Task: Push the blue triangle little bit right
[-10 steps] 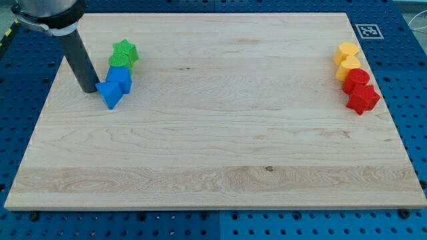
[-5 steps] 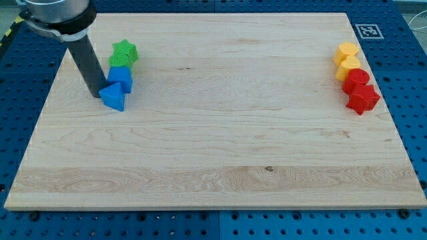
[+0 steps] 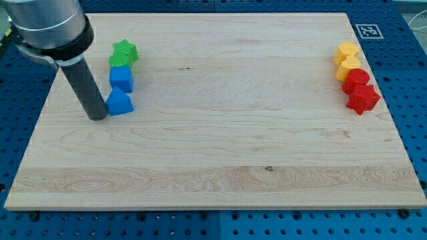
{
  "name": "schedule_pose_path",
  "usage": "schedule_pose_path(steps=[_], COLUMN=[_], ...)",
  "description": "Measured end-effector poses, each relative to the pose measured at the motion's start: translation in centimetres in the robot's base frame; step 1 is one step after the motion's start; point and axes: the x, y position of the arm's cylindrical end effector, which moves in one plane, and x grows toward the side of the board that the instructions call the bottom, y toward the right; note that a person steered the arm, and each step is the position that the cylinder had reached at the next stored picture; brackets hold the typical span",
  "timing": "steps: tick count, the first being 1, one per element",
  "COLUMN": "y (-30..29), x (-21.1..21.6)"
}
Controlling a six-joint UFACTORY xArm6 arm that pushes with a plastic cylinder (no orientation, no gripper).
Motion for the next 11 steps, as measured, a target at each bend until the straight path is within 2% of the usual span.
schedule_pose_path(steps=[8,11], y=[-1.4,4.2], x=[-1.6,-1.6])
